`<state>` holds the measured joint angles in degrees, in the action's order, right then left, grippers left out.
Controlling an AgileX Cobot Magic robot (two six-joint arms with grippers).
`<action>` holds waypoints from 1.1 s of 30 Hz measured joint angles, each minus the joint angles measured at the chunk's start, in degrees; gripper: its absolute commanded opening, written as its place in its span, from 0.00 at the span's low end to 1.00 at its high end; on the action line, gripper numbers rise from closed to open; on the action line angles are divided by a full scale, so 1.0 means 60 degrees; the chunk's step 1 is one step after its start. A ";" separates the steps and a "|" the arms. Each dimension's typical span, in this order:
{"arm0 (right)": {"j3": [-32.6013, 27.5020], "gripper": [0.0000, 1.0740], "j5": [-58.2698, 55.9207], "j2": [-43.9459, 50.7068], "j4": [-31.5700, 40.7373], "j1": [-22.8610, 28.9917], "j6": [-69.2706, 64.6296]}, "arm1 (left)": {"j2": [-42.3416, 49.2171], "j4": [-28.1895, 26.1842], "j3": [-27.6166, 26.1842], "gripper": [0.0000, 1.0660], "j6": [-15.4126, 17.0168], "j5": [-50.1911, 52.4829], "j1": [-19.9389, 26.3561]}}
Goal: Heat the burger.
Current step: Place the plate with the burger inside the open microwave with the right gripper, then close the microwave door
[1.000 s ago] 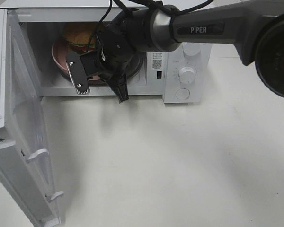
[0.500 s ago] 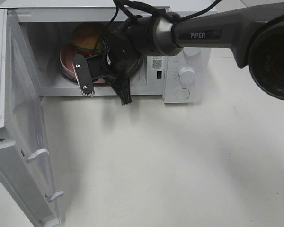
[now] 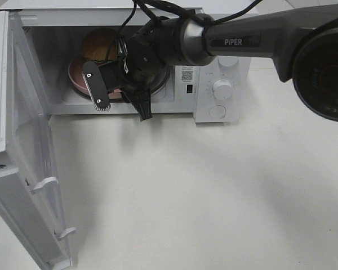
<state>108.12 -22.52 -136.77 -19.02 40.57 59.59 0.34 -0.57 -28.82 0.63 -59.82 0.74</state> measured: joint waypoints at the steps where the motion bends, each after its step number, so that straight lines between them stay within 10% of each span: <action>1: 0.0000 0.40 0.0000 0.0000 0.0000 0.0000 0.0000 | 0.0000 0.0000 0.0000 0.92 0.0000 0.0000 0.0000; 17: -0.0029 0.60 -0.0411 0.0162 0.0010 0.0000 -0.0745 | 0.0000 0.0000 0.0000 0.92 0.0000 0.0000 0.0000; 33: -0.2149 0.72 0.0697 0.1566 -0.0095 0.0000 -0.1308 | 0.0000 0.0000 0.0000 0.92 0.0000 0.0000 0.0000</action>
<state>95.23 -18.33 -127.37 -19.60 40.57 51.74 0.34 -0.57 -28.82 0.63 -59.82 0.74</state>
